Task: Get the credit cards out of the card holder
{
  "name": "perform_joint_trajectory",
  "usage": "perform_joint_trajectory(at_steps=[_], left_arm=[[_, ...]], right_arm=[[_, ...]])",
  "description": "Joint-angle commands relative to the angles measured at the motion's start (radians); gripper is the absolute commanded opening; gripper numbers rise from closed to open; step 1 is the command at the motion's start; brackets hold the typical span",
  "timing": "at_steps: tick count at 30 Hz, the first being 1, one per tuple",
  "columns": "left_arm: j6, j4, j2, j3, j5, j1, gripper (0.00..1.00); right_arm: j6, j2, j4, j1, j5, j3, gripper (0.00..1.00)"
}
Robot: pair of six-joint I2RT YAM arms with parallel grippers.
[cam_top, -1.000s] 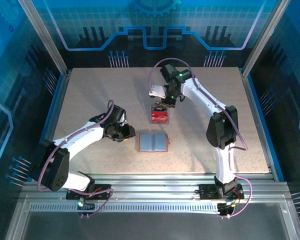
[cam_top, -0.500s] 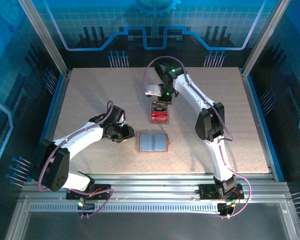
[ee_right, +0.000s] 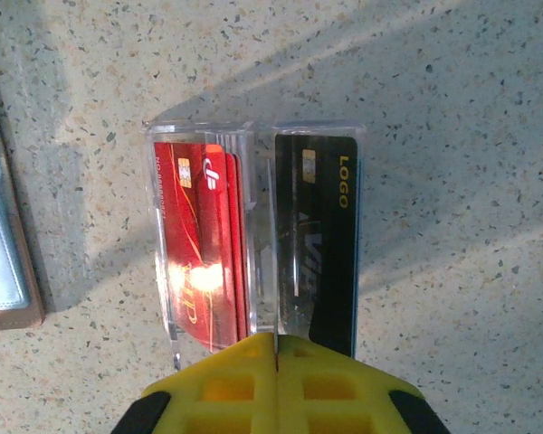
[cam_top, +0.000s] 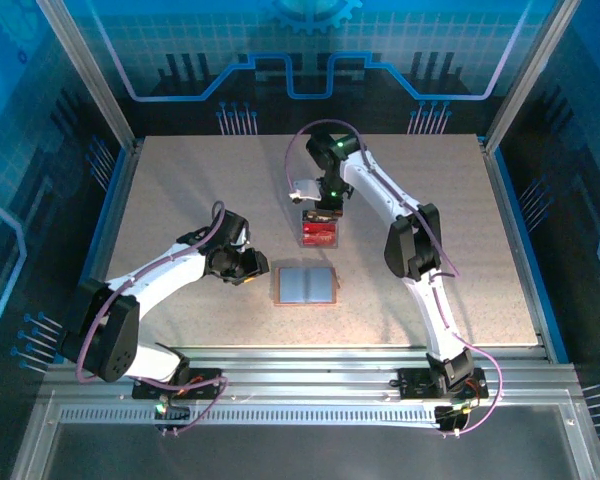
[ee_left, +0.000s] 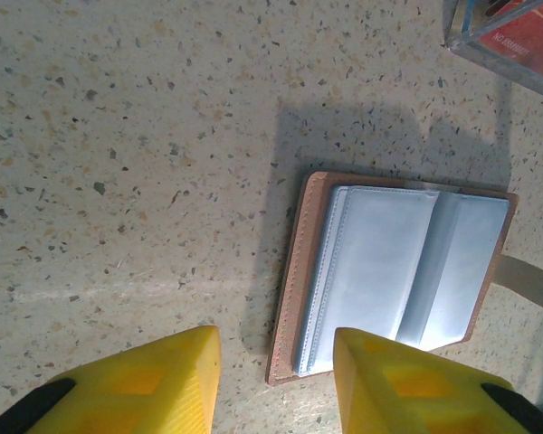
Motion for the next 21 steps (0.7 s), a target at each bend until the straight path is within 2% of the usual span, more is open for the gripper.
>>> perform_joint_trajectory(at_steps=[1,4,5,8,15,18,21], left_arm=[[0.014,-0.023,0.007,-0.006,0.016,0.014,0.38],[0.015,-0.023,0.008,-0.007,0.018,0.016,0.39],[0.015,-0.023,0.008,-0.007,0.019,0.016,0.39],[0.016,-0.025,0.005,-0.006,0.016,0.02,0.4],[0.029,-0.03,0.001,0.002,0.004,0.026,0.45],[0.046,-0.034,-0.007,0.008,-0.014,0.032,0.53],[0.068,-0.043,-0.017,0.02,-0.041,0.041,0.67]], right_arm=[[0.0,0.034,-0.036,0.016,-0.021,0.042,0.06],[0.013,0.032,-0.013,0.017,0.001,0.051,0.2],[0.022,0.026,0.004,0.017,0.017,0.05,0.22],[0.052,-0.012,0.069,0.016,0.065,0.031,0.26],[0.097,-0.157,0.208,0.012,0.078,-0.104,0.29],[0.135,-0.215,0.249,0.007,0.079,-0.175,0.35],[0.182,-0.297,0.323,-0.002,0.101,-0.294,0.43]])
